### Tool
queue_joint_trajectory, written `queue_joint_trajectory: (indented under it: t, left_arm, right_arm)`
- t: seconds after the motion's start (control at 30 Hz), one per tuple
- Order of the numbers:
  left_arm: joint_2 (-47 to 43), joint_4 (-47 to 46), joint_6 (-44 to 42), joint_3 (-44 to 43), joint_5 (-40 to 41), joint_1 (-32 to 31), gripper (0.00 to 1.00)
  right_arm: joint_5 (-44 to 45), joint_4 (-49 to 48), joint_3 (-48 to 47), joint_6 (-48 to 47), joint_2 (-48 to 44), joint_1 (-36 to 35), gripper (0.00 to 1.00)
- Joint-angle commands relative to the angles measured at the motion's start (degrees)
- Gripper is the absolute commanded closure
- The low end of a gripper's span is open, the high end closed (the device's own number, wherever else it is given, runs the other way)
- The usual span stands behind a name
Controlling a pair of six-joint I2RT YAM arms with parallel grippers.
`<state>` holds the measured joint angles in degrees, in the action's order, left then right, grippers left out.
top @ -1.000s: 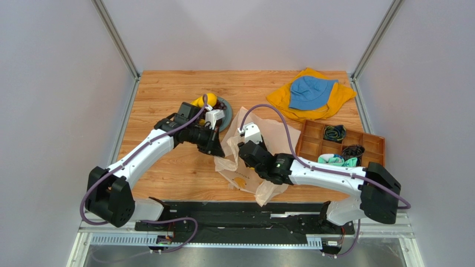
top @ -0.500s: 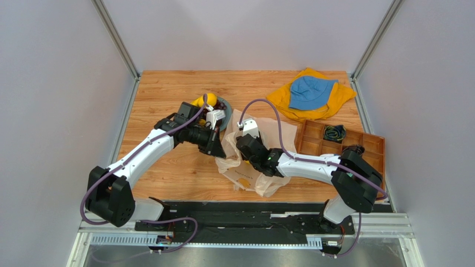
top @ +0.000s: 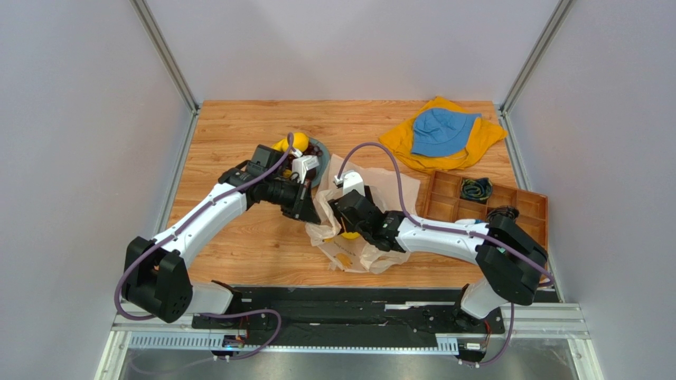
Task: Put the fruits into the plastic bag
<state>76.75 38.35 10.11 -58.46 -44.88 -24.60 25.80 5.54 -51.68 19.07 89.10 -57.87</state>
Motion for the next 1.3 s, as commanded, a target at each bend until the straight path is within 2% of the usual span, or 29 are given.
queue_joint_trajectory:
  t: [0.0, 0.07, 0.2, 0.5, 0.73, 0.93, 1.07, 1.27]
  left_arm:
    - [0.6, -0.8, -0.2, -0.9, 0.5, 0.9, 1.0]
    - [0.7, -0.8, 0.3, -0.8, 1.7, 1.7, 1.0]
    - [1.6, -1.2, 1.2, -0.6, 1.7, 4.0, 1.0]
    - [2.3, -1.3, 1.5, -0.4, 1.8, 4.8, 1.0]
    - [1.7, -1.2, 1.5, -0.3, 3.0, 4.9, 1.0]
    - [1.7, -0.8, 1.5, -0.3, 3.4, 4.9, 1.0]
    - [1.6, -0.8, 1.5, -0.4, 3.5, 4.9, 1.0]
    - [1.3, -0.9, 1.4, -0.3, 3.7, 4.9, 1.0]
  right_arm:
    - [-8.1, -2.8, 1.0, -3.0, -7.3, -0.1, 0.27]
    - [-12.2, -3.3, 2.2, -5.2, -10.3, -0.1, 0.27]
    - [-28.8, 1.3, 1.2, -9.8, -17.1, -0.1, 0.27]
    - [-41.7, 16.7, -4.2, -9.3, -27.1, -0.2, 0.27]
    - [-38.6, 33.1, -4.4, -4.0, -36.7, -0.1, 0.26]
    - [-40.0, 40.0, -0.3, 4.7, -44.4, -0.1, 0.26]
    - [-44.8, 38.9, 5.3, 9.5, -47.6, -0.2, 0.29]
    - [-43.1, 32.8, 11.6, 15.3, -48.5, -2.4, 0.31]
